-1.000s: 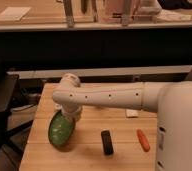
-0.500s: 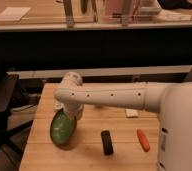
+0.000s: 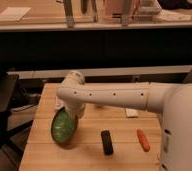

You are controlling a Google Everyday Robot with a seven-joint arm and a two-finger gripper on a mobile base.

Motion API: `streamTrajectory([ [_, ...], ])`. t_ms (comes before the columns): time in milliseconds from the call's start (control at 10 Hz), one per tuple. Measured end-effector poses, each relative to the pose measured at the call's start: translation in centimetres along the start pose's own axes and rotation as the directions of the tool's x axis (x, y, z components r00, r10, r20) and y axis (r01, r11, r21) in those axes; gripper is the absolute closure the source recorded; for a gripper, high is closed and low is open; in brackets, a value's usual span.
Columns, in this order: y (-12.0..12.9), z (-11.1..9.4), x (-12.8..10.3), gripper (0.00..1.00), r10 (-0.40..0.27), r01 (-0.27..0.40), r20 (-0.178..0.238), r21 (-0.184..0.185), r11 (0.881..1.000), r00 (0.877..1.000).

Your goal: Pick up the ceramic bowl

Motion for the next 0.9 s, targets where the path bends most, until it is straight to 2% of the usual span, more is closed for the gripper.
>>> streamTrajectory([
  [900,1.06,-0.52,0.73,1.00,-0.010,0.011,-0.015,0.018,1.000,1.000],
])
